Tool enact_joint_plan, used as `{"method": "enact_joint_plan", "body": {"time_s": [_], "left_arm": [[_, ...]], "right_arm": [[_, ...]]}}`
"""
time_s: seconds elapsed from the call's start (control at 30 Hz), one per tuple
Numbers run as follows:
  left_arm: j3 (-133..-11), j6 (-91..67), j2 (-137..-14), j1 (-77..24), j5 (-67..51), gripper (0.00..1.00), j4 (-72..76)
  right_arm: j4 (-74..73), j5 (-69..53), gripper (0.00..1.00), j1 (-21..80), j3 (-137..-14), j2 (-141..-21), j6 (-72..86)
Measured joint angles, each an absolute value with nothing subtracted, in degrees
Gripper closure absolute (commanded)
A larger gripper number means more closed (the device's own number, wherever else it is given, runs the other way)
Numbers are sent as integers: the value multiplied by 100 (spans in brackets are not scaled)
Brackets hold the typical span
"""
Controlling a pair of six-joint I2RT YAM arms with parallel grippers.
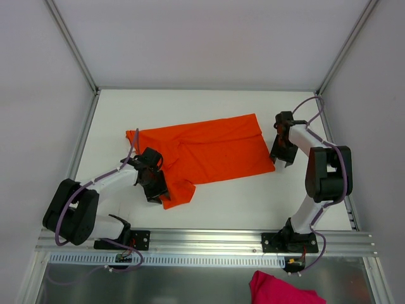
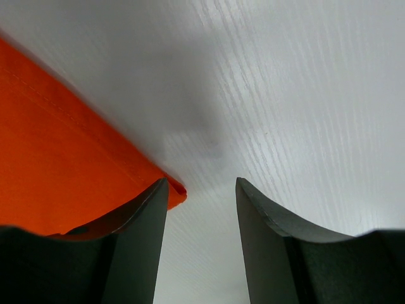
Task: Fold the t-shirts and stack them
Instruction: Grap the side of the flattened tshirt closest away from the robot with both arms
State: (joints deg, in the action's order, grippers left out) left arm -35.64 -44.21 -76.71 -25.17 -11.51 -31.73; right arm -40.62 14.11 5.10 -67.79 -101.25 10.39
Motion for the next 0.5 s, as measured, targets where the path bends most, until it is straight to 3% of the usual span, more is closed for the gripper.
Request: {"method": "enact_joint_plan", "body": {"time_s": [0.1, 0.27, 0.5], "left_arm": [[-3568, -4447, -7743, -2556, -1160, 75, -3041], [-3575, -4453, -7769, -2556, -1122, 100, -3017], [-3732, -4449, -7765, -2556, -902, 100, -3183]], "right_arm": [[-4016, 1411, 49, 469, -6768, -10125, 1048], [-3922, 1398, 49, 403, -6687, -10125, 1070], [-3844, 1240, 49, 351, -6678, -10125, 1208]]}}
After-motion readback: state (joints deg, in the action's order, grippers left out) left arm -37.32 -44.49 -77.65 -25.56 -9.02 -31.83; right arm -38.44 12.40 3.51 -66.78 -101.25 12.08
